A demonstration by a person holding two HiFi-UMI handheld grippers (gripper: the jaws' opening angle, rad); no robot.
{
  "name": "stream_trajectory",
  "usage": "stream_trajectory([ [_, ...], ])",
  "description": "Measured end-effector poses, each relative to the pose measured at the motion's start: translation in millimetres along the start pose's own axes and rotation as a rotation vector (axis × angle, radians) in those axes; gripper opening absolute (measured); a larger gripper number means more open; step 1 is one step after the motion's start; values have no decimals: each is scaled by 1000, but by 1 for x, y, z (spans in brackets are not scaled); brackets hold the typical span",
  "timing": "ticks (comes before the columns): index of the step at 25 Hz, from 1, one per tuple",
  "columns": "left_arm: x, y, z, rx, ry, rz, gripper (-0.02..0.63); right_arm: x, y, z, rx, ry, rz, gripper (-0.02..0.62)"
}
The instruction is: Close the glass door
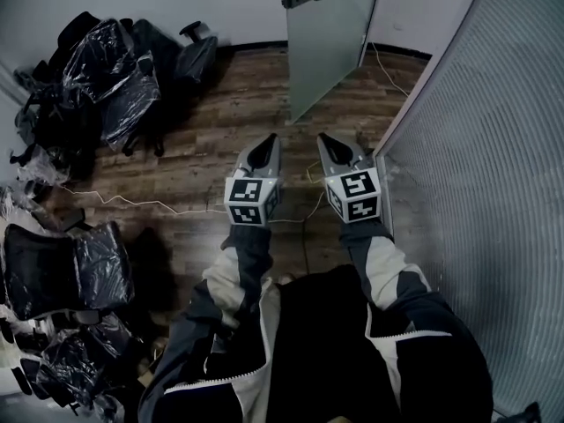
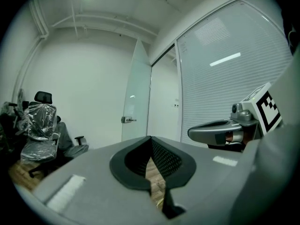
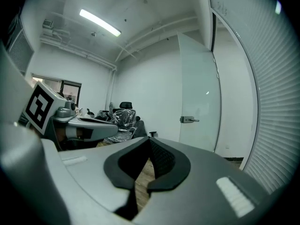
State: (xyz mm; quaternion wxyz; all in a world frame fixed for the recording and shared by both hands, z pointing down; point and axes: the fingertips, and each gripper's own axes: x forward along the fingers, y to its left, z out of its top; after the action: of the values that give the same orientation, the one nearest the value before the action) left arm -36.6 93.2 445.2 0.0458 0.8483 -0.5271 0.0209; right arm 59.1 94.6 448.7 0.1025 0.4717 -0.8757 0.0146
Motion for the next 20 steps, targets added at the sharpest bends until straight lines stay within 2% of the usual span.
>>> stream_trajectory([
  [5, 3, 43, -4, -3, 4, -10, 0, 35, 22, 4, -7, 13, -9, 5],
  [11, 28, 73, -12, -20, 14, -14, 0, 74, 15, 8, -8, 16, -11, 5],
  [16, 69, 108, -19, -9, 32, 9, 0, 130, -5, 0, 6, 21, 15, 5],
  [20, 119, 141, -14, -5, 40, 27, 0, 190, -40, 8, 9, 15, 34, 5],
])
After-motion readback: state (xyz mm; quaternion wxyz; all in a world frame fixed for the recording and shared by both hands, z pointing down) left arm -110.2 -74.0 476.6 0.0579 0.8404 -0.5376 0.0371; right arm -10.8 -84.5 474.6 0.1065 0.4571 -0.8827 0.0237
